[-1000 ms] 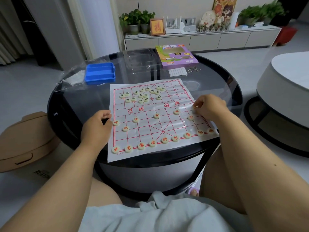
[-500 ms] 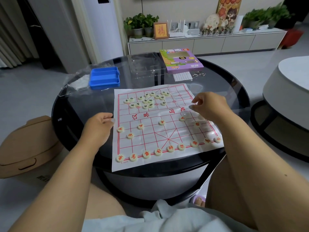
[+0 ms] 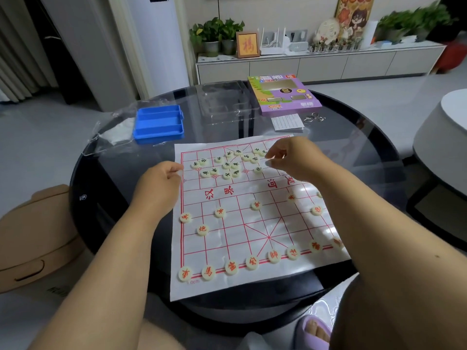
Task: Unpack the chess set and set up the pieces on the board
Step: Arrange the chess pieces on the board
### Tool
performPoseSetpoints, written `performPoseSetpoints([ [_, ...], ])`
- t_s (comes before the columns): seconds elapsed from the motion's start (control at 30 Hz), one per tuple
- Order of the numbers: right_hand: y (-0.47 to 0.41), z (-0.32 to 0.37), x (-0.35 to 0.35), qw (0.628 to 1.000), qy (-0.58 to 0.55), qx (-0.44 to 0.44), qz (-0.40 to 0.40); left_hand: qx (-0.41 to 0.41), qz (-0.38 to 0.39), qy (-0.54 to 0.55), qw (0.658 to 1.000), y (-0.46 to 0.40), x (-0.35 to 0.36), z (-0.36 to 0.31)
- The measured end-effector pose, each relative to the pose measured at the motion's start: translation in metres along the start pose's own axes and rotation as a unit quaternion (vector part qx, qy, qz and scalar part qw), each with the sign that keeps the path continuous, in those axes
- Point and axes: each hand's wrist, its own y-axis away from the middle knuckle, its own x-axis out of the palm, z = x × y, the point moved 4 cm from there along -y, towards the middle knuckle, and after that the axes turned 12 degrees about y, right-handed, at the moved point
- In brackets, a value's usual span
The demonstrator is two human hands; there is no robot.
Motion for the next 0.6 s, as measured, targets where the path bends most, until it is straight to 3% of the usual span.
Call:
performPoseSetpoints([
  [0.6, -0.072, 0.003, 0.017, 0.999, 0.038, -0.003, 0.001, 0.022, 0.019, -0.018, 0.999, -0.014, 0.003, 0.010],
])
